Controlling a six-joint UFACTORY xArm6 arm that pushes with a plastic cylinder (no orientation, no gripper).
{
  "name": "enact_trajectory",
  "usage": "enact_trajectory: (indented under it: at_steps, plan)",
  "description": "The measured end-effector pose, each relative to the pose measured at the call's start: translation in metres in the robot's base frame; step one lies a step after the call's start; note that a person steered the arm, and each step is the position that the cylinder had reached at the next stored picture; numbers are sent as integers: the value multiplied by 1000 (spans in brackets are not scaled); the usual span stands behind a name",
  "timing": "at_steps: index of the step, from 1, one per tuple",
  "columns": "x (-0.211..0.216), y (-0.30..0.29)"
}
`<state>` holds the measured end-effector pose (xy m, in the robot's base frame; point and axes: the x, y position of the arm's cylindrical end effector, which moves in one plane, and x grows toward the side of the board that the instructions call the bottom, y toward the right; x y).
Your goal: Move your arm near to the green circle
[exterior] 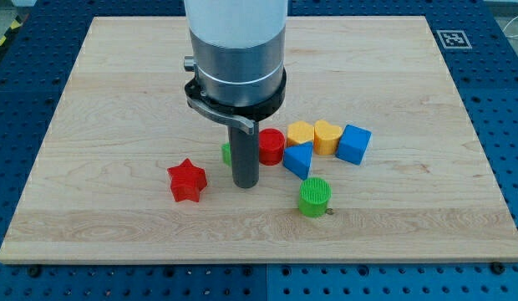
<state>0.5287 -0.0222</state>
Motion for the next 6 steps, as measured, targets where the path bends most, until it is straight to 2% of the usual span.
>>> enact_trajectory:
  at_steps: [1,3,5,6]
  plan:
    - [2,0]
    - [54,15]
    - [85,82]
    - [80,118]
